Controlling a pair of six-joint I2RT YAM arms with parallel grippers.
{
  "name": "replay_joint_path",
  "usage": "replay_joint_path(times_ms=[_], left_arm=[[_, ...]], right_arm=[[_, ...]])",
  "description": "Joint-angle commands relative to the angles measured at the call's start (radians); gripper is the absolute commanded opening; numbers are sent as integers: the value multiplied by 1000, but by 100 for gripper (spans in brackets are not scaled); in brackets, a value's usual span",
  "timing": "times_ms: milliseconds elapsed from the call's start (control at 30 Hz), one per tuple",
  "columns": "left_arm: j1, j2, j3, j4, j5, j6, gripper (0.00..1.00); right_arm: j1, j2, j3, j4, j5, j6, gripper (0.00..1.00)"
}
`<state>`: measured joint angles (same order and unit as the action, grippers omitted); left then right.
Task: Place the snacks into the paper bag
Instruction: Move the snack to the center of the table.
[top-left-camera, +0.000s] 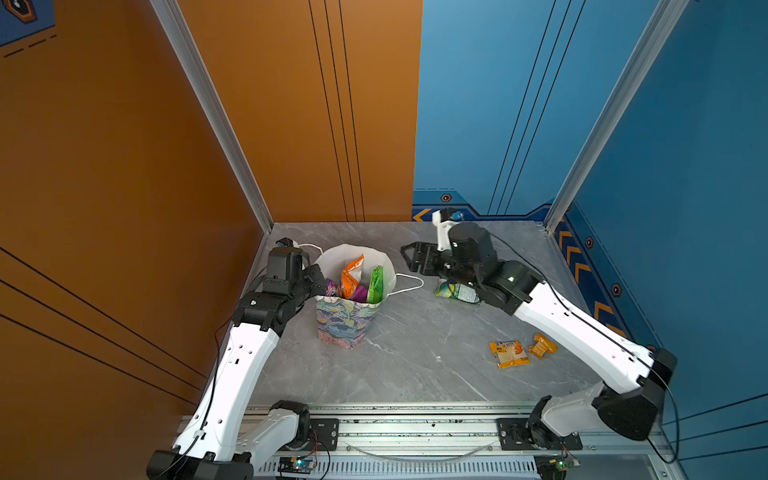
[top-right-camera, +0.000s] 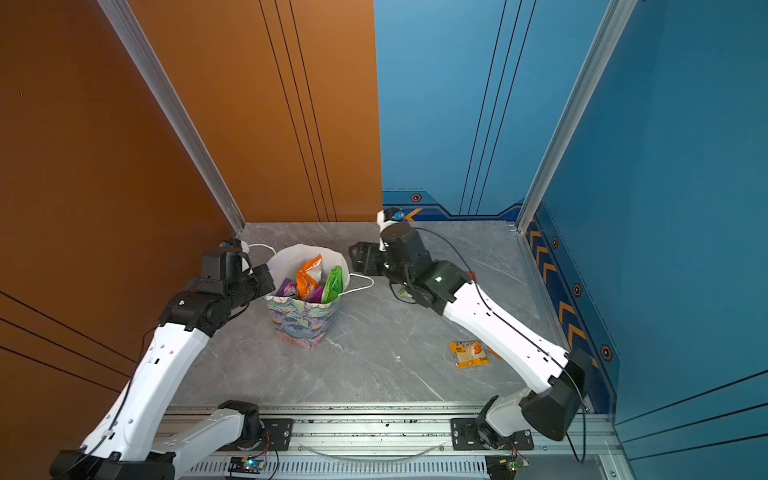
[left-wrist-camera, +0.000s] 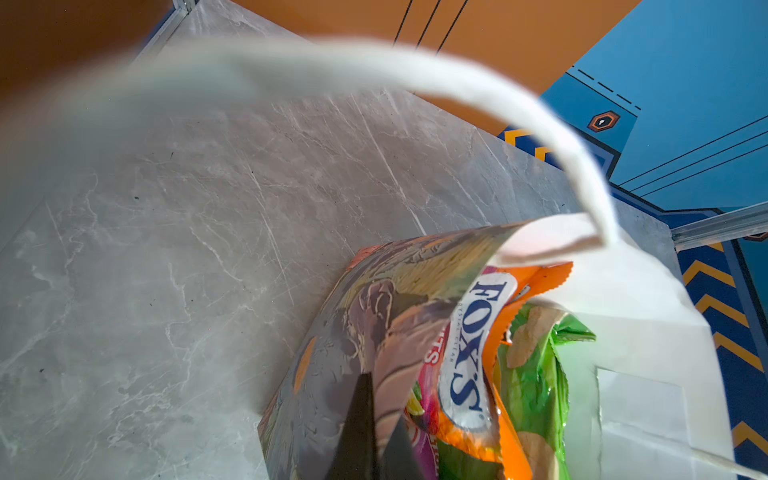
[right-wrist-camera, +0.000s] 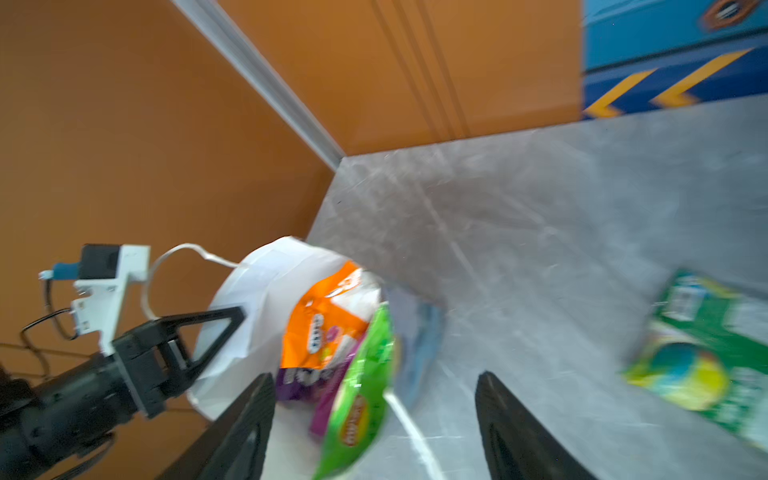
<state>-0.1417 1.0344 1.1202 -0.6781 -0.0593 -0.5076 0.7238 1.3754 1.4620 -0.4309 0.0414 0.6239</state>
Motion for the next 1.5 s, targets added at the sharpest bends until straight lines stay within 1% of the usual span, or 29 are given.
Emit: replay_joint_path(times_ms=[0,133,200,267,367,533,633,667,700,733,800,867,1133,1233,1300,1433,1467], left_arm=[[22,-40,-28,23,6,55,0],[24,-50,-32,22,23,70,0],[28,-51,-23,18,27,90,0],[41,-50,-18,15,30,101,0],[66,-53,-20,15,52,100,0],[76,-51,-17,15,82,104,0],[81,-54,-16,15,91,104,0],[83,-55,-16,16,94,100,0],[85,-56,-18,17,103,97,0],[85,-56,-17,17,114,94,0],[85,-56,-18,20,128,93,0],[86,-54,-19,21,127,93,0],[90,-56,-27,28,130,85,0],[90,-51,-27,29,131,85,0],[91,-47,-27,29,133,84,0],[93,-42,-28,29,134,84,0],[94,-40,-27,29,134,83,0]], right_arm=[[-150,-82,-148,-72,81,-74,78],[-293,-106,-267,-113,85,-4,78],[-355,-90,-323,-108,40,41,78],[-390,-68,-367,-74,-2,62,78],[-409,-10,-380,-62,-12,55,79],[-434,138,-305,-125,7,7,82],[-445,224,-266,-123,-8,-10,81],[-447,264,-237,-120,-32,-32,80],[-452,318,-178,-147,-60,-67,79],[-454,366,-113,-195,-57,-95,78],[-458,486,39,-303,-16,-146,78],[-470,570,139,-363,6,-166,79],[-499,813,365,-422,-6,-174,79],[-487,858,388,-425,-45,-182,76],[-476,872,380,-429,-51,-182,76],[-451,857,341,-437,-65,-183,76],[-440,844,311,-436,-64,-185,76]])
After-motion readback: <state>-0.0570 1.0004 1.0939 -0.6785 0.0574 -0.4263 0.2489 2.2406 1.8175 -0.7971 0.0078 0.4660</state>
